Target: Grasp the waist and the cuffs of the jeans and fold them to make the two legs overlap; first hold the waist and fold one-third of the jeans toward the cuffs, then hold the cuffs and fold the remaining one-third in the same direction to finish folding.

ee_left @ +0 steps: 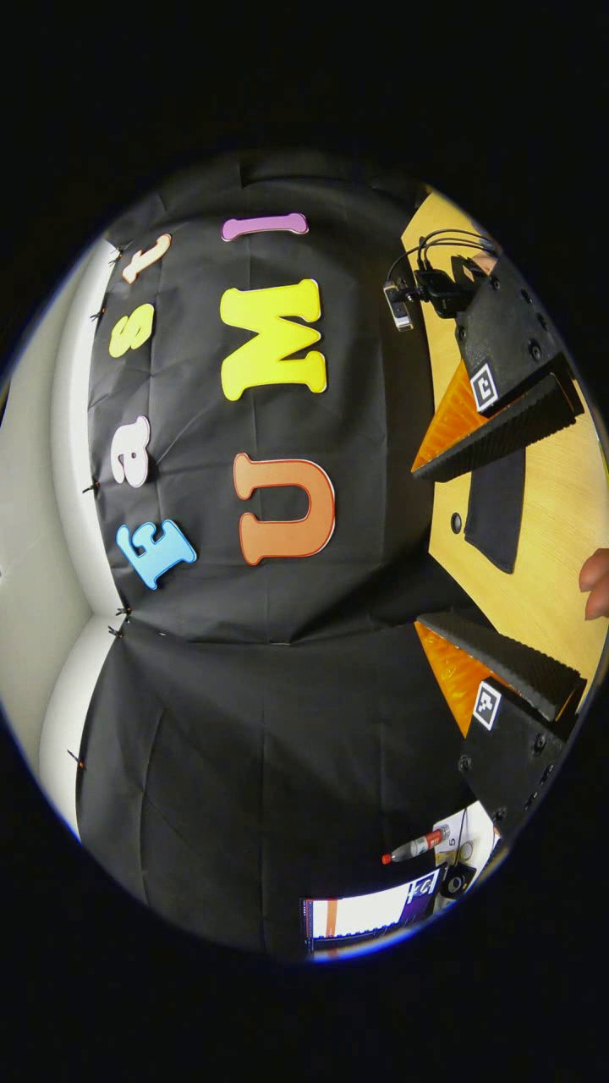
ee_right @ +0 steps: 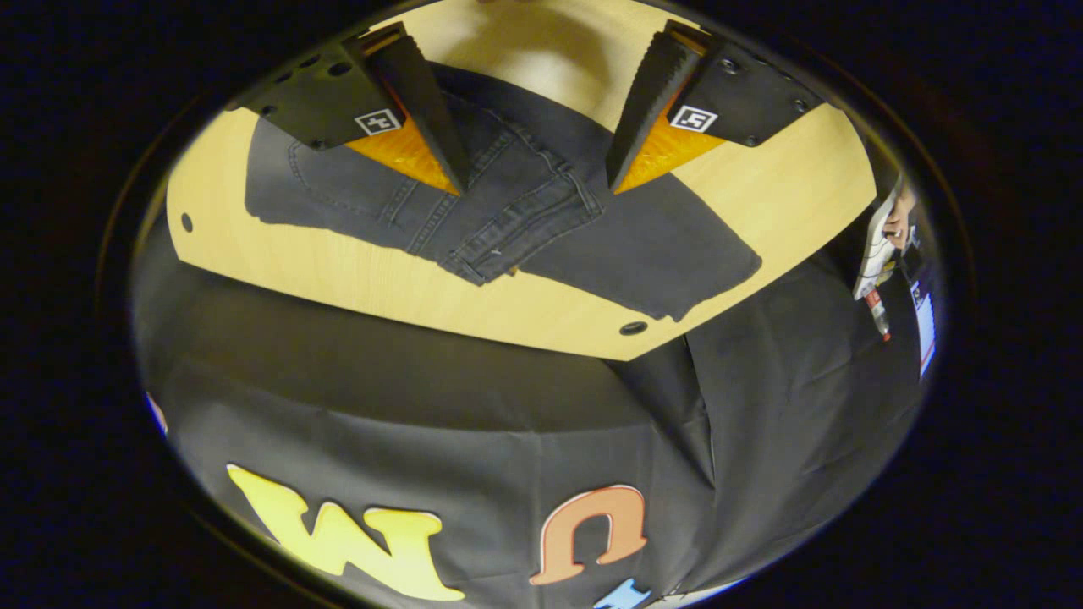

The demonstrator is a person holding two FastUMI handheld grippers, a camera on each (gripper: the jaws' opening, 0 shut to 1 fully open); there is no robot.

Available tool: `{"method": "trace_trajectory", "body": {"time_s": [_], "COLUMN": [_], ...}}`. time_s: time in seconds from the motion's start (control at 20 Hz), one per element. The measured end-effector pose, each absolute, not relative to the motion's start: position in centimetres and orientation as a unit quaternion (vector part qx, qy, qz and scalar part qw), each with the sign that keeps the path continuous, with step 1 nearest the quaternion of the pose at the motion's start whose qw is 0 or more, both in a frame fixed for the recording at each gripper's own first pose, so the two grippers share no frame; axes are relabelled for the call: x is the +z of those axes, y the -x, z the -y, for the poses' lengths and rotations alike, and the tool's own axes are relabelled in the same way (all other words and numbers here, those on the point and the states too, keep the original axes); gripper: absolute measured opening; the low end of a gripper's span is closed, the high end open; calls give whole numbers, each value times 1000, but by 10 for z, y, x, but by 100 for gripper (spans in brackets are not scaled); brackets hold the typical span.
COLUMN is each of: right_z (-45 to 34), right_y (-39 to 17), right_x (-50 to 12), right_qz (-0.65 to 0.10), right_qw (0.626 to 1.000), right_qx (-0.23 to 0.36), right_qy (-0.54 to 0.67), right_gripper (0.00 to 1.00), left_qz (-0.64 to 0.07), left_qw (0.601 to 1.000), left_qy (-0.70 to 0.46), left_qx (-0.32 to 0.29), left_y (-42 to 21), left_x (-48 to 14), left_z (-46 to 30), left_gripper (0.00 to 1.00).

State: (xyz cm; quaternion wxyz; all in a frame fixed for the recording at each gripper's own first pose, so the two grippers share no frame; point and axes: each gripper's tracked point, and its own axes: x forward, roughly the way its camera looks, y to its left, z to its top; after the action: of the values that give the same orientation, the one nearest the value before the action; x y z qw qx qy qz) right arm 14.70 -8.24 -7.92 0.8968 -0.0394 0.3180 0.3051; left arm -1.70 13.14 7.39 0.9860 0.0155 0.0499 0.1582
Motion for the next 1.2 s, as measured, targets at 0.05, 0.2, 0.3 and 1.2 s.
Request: {"method": "trace_trajectory", "body": {"time_s": [0.05,0.2,0.3,1.2], "right_z": [81,87,98,343], "right_y": [-146,-147,-151,-167], "right_x": [-72,-47,-25,188], "right_qz": [-312,-289,-266,-66], "right_qw": [898,906,916,993], "right_qx": [308,307,299,97], "right_qy": [36,28,23,-19], "right_gripper": [99,94,95,98], "left_qz": [-52,-52,-57,-216], "left_qw": [986,987,987,794], "left_qy": [-13,-1,8,540], "left_qx": [157,152,148,176], "left_y": [16,11,4,-71], "left_x": [72,66,59,-174], "left_z": [-131,-132,-130,-145], "left_gripper": [99,99,94,98]}}
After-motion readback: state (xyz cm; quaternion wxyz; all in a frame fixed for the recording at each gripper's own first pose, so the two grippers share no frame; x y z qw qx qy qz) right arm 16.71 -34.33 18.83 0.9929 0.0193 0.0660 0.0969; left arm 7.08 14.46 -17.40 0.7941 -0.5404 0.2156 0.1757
